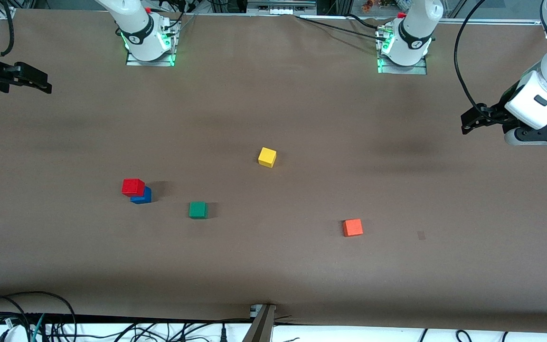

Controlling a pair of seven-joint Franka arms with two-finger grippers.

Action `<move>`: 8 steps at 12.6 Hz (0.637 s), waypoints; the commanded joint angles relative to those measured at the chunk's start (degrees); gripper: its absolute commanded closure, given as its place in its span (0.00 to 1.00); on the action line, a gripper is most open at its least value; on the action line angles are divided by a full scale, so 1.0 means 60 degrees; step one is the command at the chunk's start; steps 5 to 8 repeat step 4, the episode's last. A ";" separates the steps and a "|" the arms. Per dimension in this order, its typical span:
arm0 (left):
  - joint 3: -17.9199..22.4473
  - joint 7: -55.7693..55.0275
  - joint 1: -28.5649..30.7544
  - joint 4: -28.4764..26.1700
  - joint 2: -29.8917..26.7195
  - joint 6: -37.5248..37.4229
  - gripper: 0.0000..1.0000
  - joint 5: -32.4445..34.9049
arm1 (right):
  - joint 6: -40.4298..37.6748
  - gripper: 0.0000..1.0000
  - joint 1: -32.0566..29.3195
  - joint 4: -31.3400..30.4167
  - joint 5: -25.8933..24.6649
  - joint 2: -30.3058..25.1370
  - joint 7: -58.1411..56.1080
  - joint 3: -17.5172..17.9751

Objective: Pass red block to right arm, stack on blue

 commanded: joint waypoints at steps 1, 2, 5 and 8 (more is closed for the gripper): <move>-0.0052 -0.0085 0.0021 -0.0113 -0.0175 -0.0044 0.00 0.0091 | -0.0047 0.00 -0.0109 0.0244 -0.0132 0.0125 -0.0119 0.0155; -0.0052 -0.0085 0.0021 -0.0113 -0.0175 -0.0044 0.00 0.0091 | -0.0062 0.00 -0.0109 0.0244 -0.0146 0.0125 -0.0105 0.0155; -0.0052 -0.0070 0.0021 -0.0113 -0.0175 -0.0044 0.00 0.0091 | -0.0062 0.00 -0.0139 0.0244 -0.0147 0.0125 -0.0105 0.0155; -0.0052 -0.0070 0.0021 -0.0113 -0.0175 -0.0044 0.00 0.0091 | -0.0062 0.00 -0.0139 0.0244 -0.0147 0.0125 -0.0105 0.0155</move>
